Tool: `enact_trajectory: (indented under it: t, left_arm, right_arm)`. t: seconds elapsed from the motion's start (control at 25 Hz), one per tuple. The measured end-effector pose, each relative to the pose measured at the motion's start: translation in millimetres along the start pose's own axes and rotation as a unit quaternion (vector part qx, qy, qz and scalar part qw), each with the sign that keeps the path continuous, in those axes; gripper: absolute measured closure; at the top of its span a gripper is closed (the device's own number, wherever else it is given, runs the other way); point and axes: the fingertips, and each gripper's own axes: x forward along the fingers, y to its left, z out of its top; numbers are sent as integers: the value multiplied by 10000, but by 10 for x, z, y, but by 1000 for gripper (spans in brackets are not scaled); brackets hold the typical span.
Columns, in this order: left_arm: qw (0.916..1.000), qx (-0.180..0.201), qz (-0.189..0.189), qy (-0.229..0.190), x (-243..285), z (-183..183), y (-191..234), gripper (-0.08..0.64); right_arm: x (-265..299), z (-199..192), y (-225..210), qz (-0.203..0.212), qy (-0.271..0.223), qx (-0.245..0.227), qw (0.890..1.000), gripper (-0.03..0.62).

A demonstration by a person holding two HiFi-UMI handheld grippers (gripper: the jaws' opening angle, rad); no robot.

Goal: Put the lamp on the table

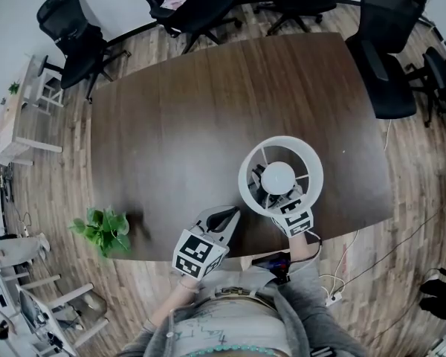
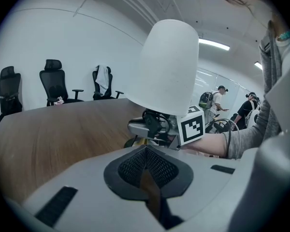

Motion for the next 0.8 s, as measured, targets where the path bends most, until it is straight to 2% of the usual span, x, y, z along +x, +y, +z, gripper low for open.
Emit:
enact_trajectory:
  t: [0.8]
  left_arm:
    - [9999, 122, -95, 64, 24, -44, -127, 549]
  right_arm:
    - [-52, 33, 26, -31, -193, 24, 9998, 528]
